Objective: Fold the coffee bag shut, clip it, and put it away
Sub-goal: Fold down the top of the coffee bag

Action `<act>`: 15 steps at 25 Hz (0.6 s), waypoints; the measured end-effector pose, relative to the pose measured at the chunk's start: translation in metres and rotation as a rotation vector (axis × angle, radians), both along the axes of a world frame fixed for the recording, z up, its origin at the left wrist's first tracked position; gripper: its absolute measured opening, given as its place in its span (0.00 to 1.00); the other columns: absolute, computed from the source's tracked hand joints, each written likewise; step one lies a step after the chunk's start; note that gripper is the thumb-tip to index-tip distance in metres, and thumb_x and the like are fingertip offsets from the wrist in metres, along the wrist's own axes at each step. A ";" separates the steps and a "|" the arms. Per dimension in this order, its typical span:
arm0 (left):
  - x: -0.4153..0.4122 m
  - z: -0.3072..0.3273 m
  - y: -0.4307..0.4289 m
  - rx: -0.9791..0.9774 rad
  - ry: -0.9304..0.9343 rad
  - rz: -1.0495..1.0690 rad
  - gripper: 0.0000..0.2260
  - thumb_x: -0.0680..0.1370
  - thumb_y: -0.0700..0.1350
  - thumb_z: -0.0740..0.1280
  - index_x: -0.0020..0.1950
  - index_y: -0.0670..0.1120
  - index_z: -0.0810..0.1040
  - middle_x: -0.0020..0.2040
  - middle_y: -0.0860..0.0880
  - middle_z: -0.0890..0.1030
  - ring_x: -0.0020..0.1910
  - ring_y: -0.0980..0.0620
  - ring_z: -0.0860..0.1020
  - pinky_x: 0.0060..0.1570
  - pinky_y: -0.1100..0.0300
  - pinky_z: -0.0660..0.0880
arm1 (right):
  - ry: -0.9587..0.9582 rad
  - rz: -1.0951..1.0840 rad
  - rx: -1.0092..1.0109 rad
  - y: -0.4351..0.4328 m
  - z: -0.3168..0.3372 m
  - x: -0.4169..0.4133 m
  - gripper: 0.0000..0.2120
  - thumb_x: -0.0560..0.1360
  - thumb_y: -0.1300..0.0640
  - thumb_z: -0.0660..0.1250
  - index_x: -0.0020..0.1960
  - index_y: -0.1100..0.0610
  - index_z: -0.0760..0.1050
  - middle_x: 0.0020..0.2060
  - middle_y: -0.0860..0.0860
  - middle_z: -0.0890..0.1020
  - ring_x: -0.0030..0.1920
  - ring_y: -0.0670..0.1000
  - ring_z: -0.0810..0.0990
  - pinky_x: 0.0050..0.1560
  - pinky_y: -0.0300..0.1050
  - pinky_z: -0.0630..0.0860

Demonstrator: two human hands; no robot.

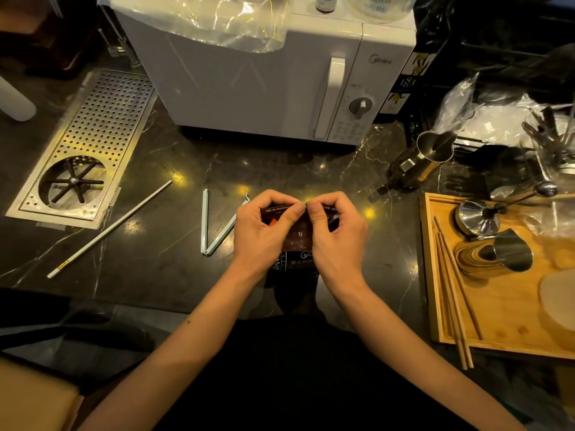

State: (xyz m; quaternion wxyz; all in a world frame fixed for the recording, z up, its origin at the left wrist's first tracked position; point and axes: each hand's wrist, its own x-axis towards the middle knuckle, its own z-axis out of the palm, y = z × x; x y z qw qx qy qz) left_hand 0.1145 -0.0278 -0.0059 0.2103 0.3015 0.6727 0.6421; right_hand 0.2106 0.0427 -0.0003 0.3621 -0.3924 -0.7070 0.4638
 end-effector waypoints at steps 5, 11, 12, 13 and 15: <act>0.004 -0.003 0.001 -0.004 -0.069 0.061 0.06 0.73 0.40 0.74 0.42 0.51 0.80 0.38 0.56 0.82 0.40 0.58 0.81 0.43 0.62 0.78 | 0.080 -0.020 -0.149 0.002 0.003 0.003 0.06 0.75 0.60 0.71 0.41 0.50 0.80 0.37 0.45 0.82 0.41 0.46 0.81 0.45 0.44 0.78; 0.007 -0.004 0.001 0.017 -0.097 0.061 0.05 0.75 0.39 0.72 0.41 0.49 0.79 0.38 0.54 0.82 0.39 0.60 0.80 0.39 0.67 0.75 | 0.164 -0.065 -0.271 0.006 0.000 0.004 0.06 0.72 0.59 0.74 0.40 0.50 0.80 0.37 0.48 0.83 0.41 0.50 0.83 0.46 0.52 0.82; 0.006 -0.004 0.001 0.019 -0.098 0.065 0.06 0.75 0.40 0.72 0.41 0.49 0.79 0.38 0.54 0.82 0.39 0.60 0.80 0.39 0.67 0.76 | 0.160 -0.064 -0.268 0.006 0.000 0.003 0.06 0.72 0.59 0.74 0.40 0.50 0.80 0.36 0.47 0.83 0.40 0.48 0.83 0.45 0.51 0.81; 0.004 -0.005 0.002 0.018 -0.096 0.069 0.06 0.75 0.40 0.72 0.41 0.50 0.80 0.38 0.54 0.82 0.39 0.60 0.80 0.39 0.66 0.76 | 0.155 -0.065 -0.262 0.007 0.000 0.002 0.06 0.73 0.59 0.73 0.41 0.50 0.80 0.36 0.47 0.83 0.40 0.47 0.82 0.45 0.49 0.80; 0.003 -0.006 0.005 0.009 -0.091 0.078 0.05 0.75 0.40 0.71 0.42 0.50 0.80 0.39 0.53 0.82 0.39 0.61 0.81 0.39 0.66 0.76 | 0.137 -0.072 -0.244 0.009 0.001 -0.002 0.05 0.74 0.58 0.73 0.41 0.50 0.80 0.36 0.45 0.82 0.39 0.44 0.81 0.44 0.44 0.79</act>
